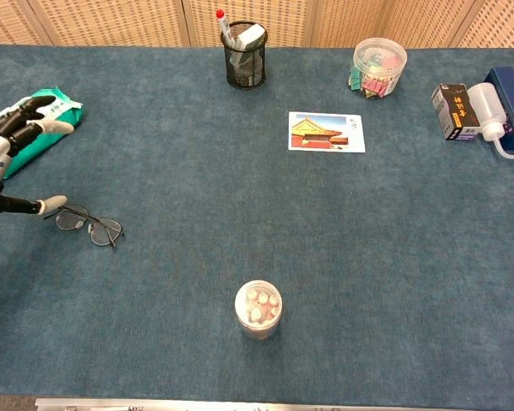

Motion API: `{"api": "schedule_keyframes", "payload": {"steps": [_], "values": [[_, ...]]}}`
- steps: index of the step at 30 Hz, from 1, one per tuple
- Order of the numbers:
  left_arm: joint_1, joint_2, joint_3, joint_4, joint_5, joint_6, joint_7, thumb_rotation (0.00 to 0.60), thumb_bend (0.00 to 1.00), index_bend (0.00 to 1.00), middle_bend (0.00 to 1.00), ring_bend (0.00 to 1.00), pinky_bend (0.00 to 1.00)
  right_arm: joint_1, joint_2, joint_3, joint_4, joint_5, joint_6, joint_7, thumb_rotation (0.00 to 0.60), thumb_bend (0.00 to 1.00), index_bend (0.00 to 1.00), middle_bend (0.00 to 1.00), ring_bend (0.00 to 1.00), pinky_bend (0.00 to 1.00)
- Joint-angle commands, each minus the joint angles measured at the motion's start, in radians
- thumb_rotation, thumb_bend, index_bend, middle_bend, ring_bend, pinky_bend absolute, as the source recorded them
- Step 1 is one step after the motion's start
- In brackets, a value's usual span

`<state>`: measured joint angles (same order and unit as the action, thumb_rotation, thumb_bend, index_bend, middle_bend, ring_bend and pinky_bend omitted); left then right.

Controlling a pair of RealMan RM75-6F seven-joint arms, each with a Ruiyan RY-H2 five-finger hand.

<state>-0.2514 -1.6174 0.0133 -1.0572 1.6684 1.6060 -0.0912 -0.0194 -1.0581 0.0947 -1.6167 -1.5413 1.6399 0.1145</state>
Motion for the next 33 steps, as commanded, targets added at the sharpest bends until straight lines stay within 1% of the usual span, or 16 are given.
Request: {"api": "schedule_keyframes", "payload": {"steps": [1, 4, 5, 8, 13, 14, 17, 20, 22, 23, 25, 28, 32, 33], "values": [[0.025, 0.125, 0.000, -0.156, 0.047, 0.092, 0.012, 0.600, 0.00, 0.22, 0.07, 0.18, 0.32, 0.002, -0.003, -0.001, 0.001, -0.001, -0.003, -0.005, 0.600, 0.00, 0.66, 0.48, 0.40, 0.69], [0.032, 0.234, 0.023, -0.258, 0.085, 0.105, 0.047, 0.600, 0.00, 0.23, 0.10, 0.18, 0.32, 0.005, -0.007, -0.002, 0.002, -0.001, -0.009, -0.016, 0.600, 0.00, 0.66, 0.48, 0.40, 0.69], [0.038, 0.284, 0.034, -0.306, 0.089, 0.097, 0.080, 0.600, 0.00, 0.23, 0.12, 0.18, 0.32, 0.006, -0.009, -0.003, 0.002, -0.001, -0.011, -0.019, 0.600, 0.00, 0.66, 0.48, 0.40, 0.69], [0.061, 0.390, 0.052, -0.434, 0.063, 0.064, 0.185, 0.600, 0.00, 0.25, 0.17, 0.19, 0.32, 0.009, -0.013, -0.003, 0.002, 0.000, -0.017, -0.028, 0.600, 0.00, 0.66, 0.48, 0.40, 0.69], [0.096, 0.480, 0.068, -0.563, 0.016, 0.038, 0.276, 0.600, 0.00, 0.27, 0.20, 0.19, 0.32, 0.013, -0.016, -0.004, 0.003, 0.004, -0.025, -0.038, 0.600, 0.00, 0.66, 0.48, 0.40, 0.69], [0.109, 0.492, 0.071, -0.575, 0.011, 0.046, 0.267, 0.600, 0.00, 0.27, 0.20, 0.19, 0.32, 0.015, -0.019, -0.003, 0.004, 0.006, -0.030, -0.042, 0.600, 0.00, 0.66, 0.48, 0.40, 0.69], [0.125, 0.481, 0.058, -0.547, 0.013, 0.074, 0.240, 0.600, 0.00, 0.27, 0.20, 0.19, 0.32, 0.021, -0.022, -0.002, 0.005, 0.008, -0.039, -0.048, 0.600, 0.00, 0.66, 0.48, 0.40, 0.69], [0.141, 0.440, 0.022, -0.482, 0.004, 0.126, 0.201, 0.600, 0.00, 0.28, 0.17, 0.19, 0.32, 0.027, -0.024, -0.003, 0.006, 0.009, -0.050, -0.052, 0.600, 0.00, 0.66, 0.48, 0.40, 0.69], [0.147, 0.424, -0.002, -0.455, -0.006, 0.149, 0.200, 0.600, 0.00, 0.28, 0.13, 0.16, 0.32, 0.031, -0.025, -0.002, 0.006, 0.009, -0.056, -0.053, 0.600, 0.00, 0.66, 0.48, 0.40, 0.69], [0.153, 0.411, -0.018, -0.441, -0.013, 0.169, 0.198, 0.600, 0.00, 0.28, 0.12, 0.15, 0.32, 0.034, -0.026, -0.002, 0.007, 0.009, -0.060, -0.054, 0.600, 0.00, 0.66, 0.48, 0.40, 0.69], [0.162, 0.392, -0.034, -0.423, -0.024, 0.188, 0.210, 0.600, 0.00, 0.28, 0.11, 0.13, 0.31, 0.039, -0.027, -0.003, 0.007, 0.007, -0.066, -0.056, 0.600, 0.00, 0.66, 0.48, 0.40, 0.69], [0.169, 0.381, -0.048, -0.418, -0.042, 0.186, 0.217, 0.600, 0.00, 0.28, 0.11, 0.13, 0.31, 0.046, -0.030, -0.006, 0.010, 0.004, -0.079, -0.062, 0.600, 0.00, 0.66, 0.48, 0.40, 0.69], [0.165, 0.388, -0.063, -0.431, -0.062, 0.162, 0.203, 0.600, 0.00, 0.28, 0.10, 0.13, 0.31, 0.055, -0.036, -0.005, 0.015, 0.013, -0.096, -0.069, 0.600, 0.00, 0.66, 0.48, 0.40, 0.69], [0.170, 0.386, -0.061, -0.427, -0.064, 0.162, 0.199, 0.600, 0.00, 0.28, 0.10, 0.13, 0.31, 0.056, -0.037, -0.005, 0.016, 0.017, -0.100, -0.070, 0.600, 0.00, 0.66, 0.48, 0.40, 0.69]]}}
